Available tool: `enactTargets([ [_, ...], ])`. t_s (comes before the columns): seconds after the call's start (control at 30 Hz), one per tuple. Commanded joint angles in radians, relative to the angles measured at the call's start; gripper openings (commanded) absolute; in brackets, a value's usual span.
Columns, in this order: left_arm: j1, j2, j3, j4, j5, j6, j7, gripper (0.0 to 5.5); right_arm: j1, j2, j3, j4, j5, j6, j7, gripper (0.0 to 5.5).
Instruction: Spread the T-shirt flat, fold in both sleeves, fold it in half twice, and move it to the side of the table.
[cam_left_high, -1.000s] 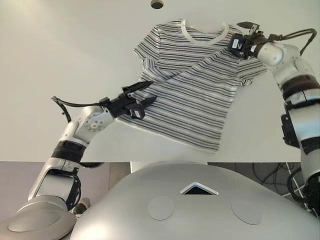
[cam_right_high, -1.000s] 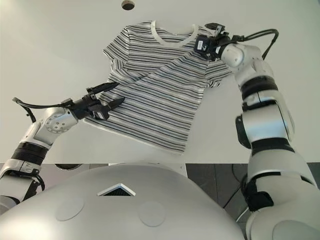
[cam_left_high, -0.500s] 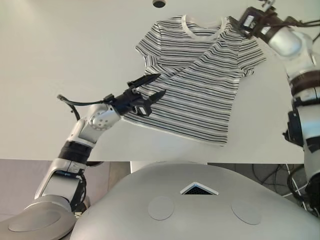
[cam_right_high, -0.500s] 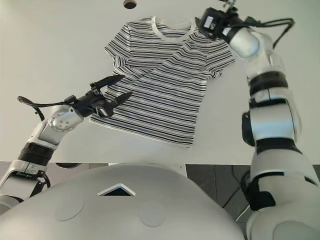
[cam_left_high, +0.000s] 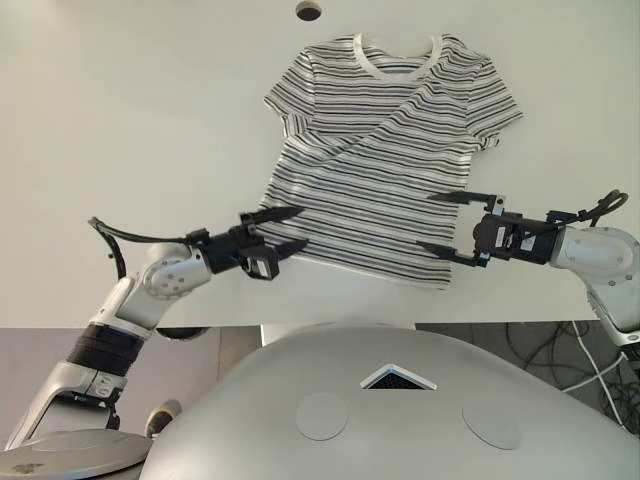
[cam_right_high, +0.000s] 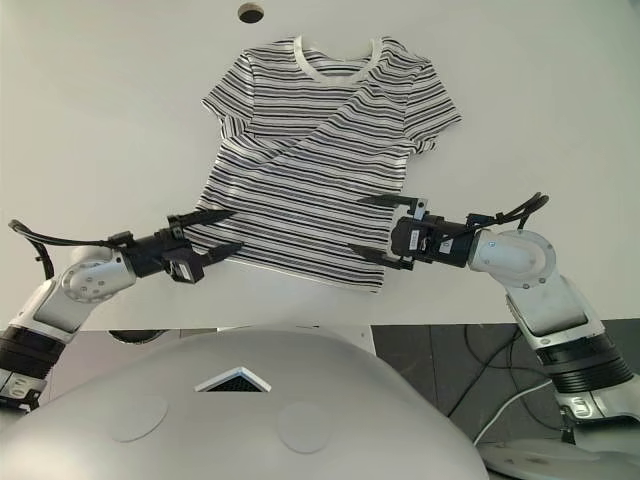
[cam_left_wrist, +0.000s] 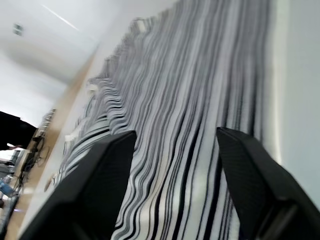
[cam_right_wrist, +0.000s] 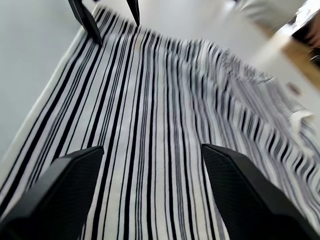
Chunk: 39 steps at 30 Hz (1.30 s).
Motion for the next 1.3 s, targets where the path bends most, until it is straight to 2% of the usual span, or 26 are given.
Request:
enactTargets([
  [0.03,0.061,0.000,-0.058,-0.035,-0.044,0.050,-0.067,2.99,0.022,-0.048,0.016,0.031,-0.066,0.045,0.073,3.66],
  [0.17,0.102,-0.005,-0.093,-0.096,-0.132,0.110,-0.115,2.99,0.064,-0.089,-0.023,0.044,-0.065,0.073,0.126,3.66],
  [0.27,0.122,0.019,-0.078,-0.286,-0.398,0.237,-0.172,2.99,0.122,-0.144,-0.049,0.071,-0.087,0.058,0.159,3.66],
  [0.37,0.098,0.046,0.018,-0.515,-0.783,0.391,-0.168,2.99,0.183,-0.194,-0.089,0.082,-0.092,0.049,0.181,3.66],
  [0.43,0.071,0.039,0.077,-0.568,-0.934,0.459,-0.150,2.99,0.187,-0.201,-0.104,0.086,-0.096,0.048,0.184,3.66],
  [0.57,0.023,-0.018,0.149,-0.565,-1.021,0.571,-0.107,2.99,0.158,-0.185,-0.143,0.087,-0.084,0.037,0.171,3.66],
  [0.7,-0.120,-0.141,0.266,-0.425,-1.019,0.722,0.135,2.99,0.143,-0.123,-0.242,0.010,0.098,0.043,0.173,3.66],
  [0.77,-0.210,-0.193,0.306,-0.271,-1.006,0.829,0.244,2.99,0.079,-0.031,-0.330,-0.068,0.299,0.087,0.118,3.66],
  [0.9,-0.351,-0.277,0.323,0.005,-0.936,0.966,0.315,2.99,0.003,0.107,-0.469,-0.156,0.527,0.155,-0.008,3.66],
  [1.0,-0.469,-0.330,0.342,0.239,-0.922,1.090,0.318,2.99,-0.018,0.184,-0.526,-0.165,0.538,0.168,-0.083,3.66],
  [1.1,-0.540,-0.363,0.377,0.401,-0.945,1.224,0.273,2.99,-0.035,0.235,-0.535,-0.163,0.504,0.182,-0.128,3.66],
  [1.3,-0.592,-0.410,0.415,0.487,-0.924,1.300,0.151,2.99,0.003,0.279,-0.529,-0.157,0.404,0.166,-0.121,3.66],
])
